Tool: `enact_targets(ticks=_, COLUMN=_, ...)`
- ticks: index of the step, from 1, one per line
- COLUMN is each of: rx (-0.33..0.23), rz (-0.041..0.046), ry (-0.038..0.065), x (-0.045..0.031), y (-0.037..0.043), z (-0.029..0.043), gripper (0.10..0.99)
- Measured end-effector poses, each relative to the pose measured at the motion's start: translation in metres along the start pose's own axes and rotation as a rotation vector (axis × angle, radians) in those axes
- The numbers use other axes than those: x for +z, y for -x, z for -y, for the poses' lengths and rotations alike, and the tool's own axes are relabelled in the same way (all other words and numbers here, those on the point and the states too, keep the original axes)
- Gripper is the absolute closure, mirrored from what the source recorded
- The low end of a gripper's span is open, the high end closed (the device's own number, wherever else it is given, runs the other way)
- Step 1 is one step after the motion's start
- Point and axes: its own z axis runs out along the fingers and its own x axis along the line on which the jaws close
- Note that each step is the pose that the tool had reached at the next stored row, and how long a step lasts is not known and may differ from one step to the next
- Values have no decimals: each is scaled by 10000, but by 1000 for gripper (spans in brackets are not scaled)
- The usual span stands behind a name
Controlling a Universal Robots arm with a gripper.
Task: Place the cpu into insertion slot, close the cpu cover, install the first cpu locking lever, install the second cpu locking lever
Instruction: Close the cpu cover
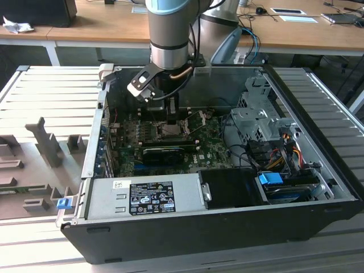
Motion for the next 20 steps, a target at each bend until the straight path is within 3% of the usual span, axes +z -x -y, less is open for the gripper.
enact_targets(ticks=2, rx=1, rz=-1, ry=-61, x=-12, y=0, z=-33, gripper=980)
enact_targets(ticks=4, rx=3, rz=-23, ry=-127, x=-7, y=9, z=-134, gripper=980)
enact_targets(ticks=20, rx=0, rz=-15, ry=-127, x=-130, y=6, z=-134, gripper=980)
